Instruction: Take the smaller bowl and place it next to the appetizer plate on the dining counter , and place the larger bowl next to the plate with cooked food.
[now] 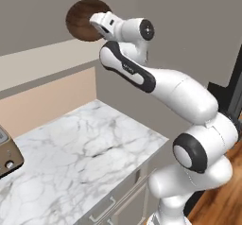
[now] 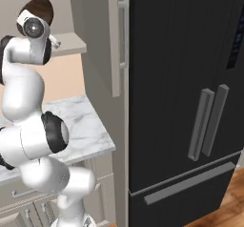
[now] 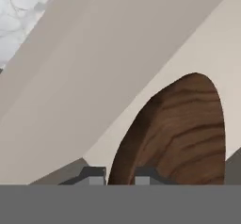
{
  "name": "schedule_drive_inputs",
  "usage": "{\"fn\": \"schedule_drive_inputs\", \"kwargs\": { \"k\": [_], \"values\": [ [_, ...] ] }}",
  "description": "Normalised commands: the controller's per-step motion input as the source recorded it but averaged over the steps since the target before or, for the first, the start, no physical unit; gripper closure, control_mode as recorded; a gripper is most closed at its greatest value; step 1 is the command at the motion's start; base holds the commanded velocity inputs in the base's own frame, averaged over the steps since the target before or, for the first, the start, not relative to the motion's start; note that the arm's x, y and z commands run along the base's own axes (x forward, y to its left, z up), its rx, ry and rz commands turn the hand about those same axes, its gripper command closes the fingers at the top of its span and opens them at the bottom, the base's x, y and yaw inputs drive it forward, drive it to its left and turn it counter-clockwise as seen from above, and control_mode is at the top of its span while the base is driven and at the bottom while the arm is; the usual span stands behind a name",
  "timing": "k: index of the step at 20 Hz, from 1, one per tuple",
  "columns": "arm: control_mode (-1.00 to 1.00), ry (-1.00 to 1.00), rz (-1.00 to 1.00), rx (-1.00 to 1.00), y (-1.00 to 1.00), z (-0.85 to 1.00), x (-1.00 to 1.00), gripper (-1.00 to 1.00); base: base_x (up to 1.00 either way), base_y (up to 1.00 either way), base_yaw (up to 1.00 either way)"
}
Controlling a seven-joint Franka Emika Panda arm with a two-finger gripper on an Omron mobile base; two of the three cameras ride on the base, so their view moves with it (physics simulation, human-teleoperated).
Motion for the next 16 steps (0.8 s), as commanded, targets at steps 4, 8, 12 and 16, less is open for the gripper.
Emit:
{"fn": "schedule_drive_inputs", "kwargs": {
  "k": [4, 8, 12, 16],
  "values": [
    [-1.00, -0.39, 0.00, 0.71, -0.62, 0.17, -1.00, 1.00, 0.00, 0.00, 0.00],
    [-1.00, -0.11, -0.01, 0.32, -0.61, 0.14, -1.00, 1.00, 0.00, 0.00, 0.00],
    [-1.00, -0.10, 0.00, 0.30, -0.63, 0.07, -1.00, 1.00, 0.00, 0.00, 0.00],
    [-1.00, -0.07, -0.04, 0.18, -0.49, -0.02, -1.00, 1.00, 0.00, 0.00, 0.00]
  ]
}}
